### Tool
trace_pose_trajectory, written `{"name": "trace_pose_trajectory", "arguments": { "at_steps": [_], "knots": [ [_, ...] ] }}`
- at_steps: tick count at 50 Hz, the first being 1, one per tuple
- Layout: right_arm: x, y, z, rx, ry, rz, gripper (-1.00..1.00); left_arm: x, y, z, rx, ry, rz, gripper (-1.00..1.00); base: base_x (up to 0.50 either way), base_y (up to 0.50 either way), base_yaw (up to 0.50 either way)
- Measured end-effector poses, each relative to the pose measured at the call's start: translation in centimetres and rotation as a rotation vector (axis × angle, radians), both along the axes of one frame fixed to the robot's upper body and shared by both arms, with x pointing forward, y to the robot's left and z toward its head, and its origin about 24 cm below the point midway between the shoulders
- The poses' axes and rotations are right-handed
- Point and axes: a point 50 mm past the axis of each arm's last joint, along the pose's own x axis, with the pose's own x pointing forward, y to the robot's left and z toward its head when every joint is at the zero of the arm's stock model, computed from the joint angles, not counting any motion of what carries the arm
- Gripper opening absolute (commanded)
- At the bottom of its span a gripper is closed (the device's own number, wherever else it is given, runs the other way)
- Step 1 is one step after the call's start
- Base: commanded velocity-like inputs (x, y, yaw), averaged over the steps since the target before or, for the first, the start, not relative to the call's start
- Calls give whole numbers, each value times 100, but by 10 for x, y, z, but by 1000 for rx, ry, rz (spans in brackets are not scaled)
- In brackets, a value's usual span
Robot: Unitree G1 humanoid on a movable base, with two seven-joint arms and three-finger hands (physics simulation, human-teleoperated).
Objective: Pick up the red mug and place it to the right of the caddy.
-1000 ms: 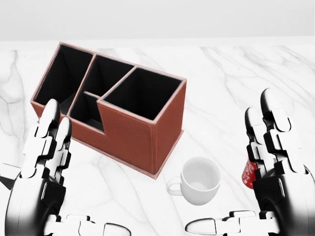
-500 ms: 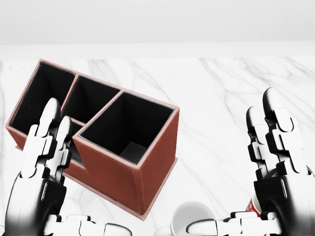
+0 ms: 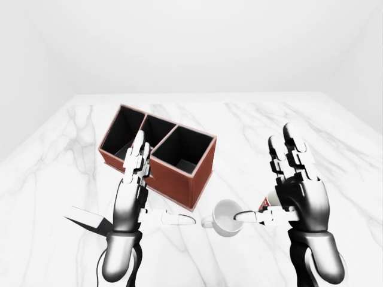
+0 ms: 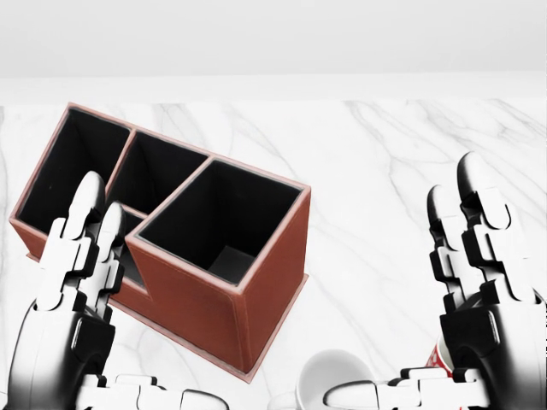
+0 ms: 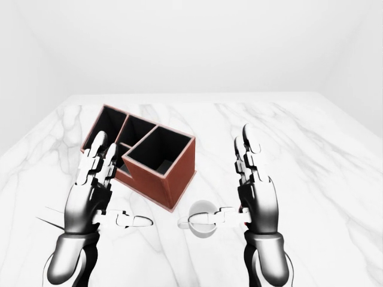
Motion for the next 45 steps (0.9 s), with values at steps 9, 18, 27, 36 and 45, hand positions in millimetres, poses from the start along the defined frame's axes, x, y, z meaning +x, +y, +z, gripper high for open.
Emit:
{"name": "trace_pose_trajectory", "arguments": {
  "at_steps": [9,18,27,36,45],
  "knots": [
    [0,0,-1,-2,7,2,95,0,0,1,-7,-3,-2,100,0,-25,0],
    [0,0,-1,3,5,2,95,-1,0,1,-5,-4,1,100,0,0,0],
    [-2,-13,16,-14,-74,21,95,0,2,0,-5,0,4,100,0,0,0],
    [-19,-47,110,-75,-456,132,95,-1,7,1,-7,-2,16,100,0,0,0],
    [-39,-39,153,-158,-637,271,95,-3,9,3,-8,-11,22,100,0,0,0]
  ]
}}
